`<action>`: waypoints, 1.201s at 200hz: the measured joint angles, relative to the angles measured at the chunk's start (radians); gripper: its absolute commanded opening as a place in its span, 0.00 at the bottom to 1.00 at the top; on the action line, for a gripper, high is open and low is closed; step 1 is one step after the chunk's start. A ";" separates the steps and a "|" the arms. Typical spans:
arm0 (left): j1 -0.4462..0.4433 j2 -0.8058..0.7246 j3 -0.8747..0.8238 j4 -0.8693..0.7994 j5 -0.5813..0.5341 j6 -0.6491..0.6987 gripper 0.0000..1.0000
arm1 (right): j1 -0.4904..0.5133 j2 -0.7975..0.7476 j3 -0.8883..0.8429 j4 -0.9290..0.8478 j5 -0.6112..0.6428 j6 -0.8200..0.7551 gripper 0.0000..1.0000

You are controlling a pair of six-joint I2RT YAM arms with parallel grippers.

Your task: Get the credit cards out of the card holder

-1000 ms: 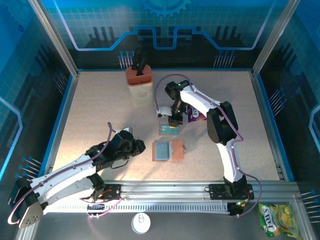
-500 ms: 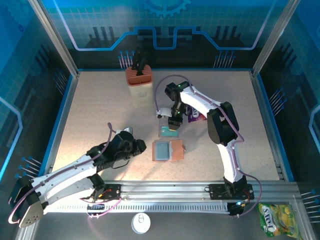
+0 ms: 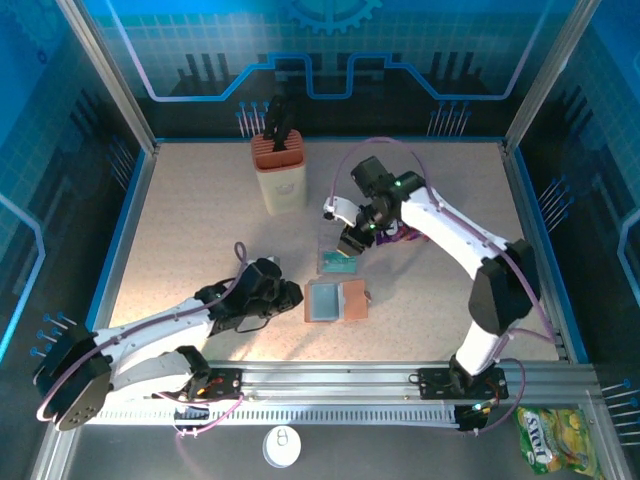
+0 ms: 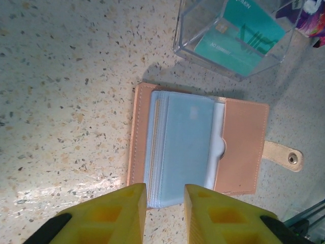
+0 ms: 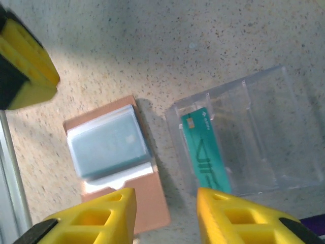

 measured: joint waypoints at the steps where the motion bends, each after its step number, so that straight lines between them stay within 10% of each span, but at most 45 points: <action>1: 0.000 0.004 0.002 0.000 0.001 0.000 0.24 | 0.002 -0.006 -0.011 0.008 0.000 0.011 0.37; 114: 0.000 0.184 0.055 0.081 0.047 -0.004 0.11 | 0.119 -0.427 -0.715 0.651 -0.008 0.920 0.39; 240: -0.034 0.251 0.053 0.090 0.042 -0.026 0.00 | 0.161 -0.325 -0.756 0.671 0.033 1.215 0.38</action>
